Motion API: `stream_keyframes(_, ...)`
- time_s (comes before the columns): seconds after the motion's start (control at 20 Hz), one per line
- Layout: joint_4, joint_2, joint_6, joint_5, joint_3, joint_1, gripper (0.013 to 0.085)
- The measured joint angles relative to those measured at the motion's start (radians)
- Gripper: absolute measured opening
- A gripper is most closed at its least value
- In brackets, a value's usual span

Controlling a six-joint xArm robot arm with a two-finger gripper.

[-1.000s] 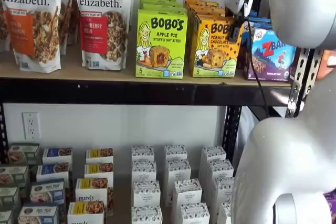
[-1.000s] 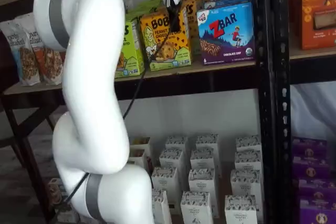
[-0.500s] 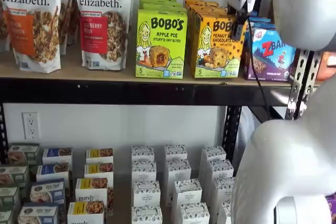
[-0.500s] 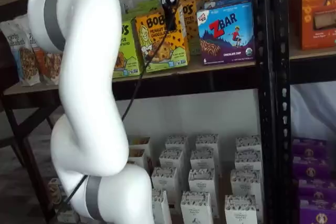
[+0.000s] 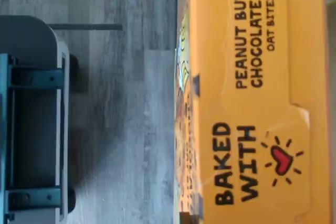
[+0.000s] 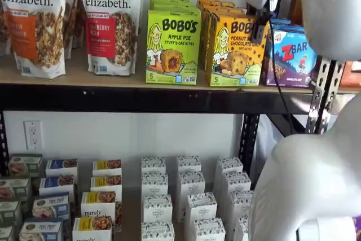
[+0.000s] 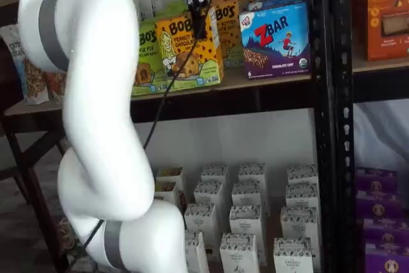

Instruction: Pick up the orange box on the top shelf, the fifth box from the left

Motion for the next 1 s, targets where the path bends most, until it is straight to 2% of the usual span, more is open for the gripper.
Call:
stream_keyframes(0.25, 0.011, -0.082, -0.008, 0.007, 0.070, -0.012, 0.0290)
stream_keyframes(0.55, 0.004, -0.190, -0.044, 0.010, 0.171, -0.048, 0.0290)
stream_keyframes(1.0, -0.006, -0.356, -0.127, 0.029, 0.326, -0.130, 0.0290)
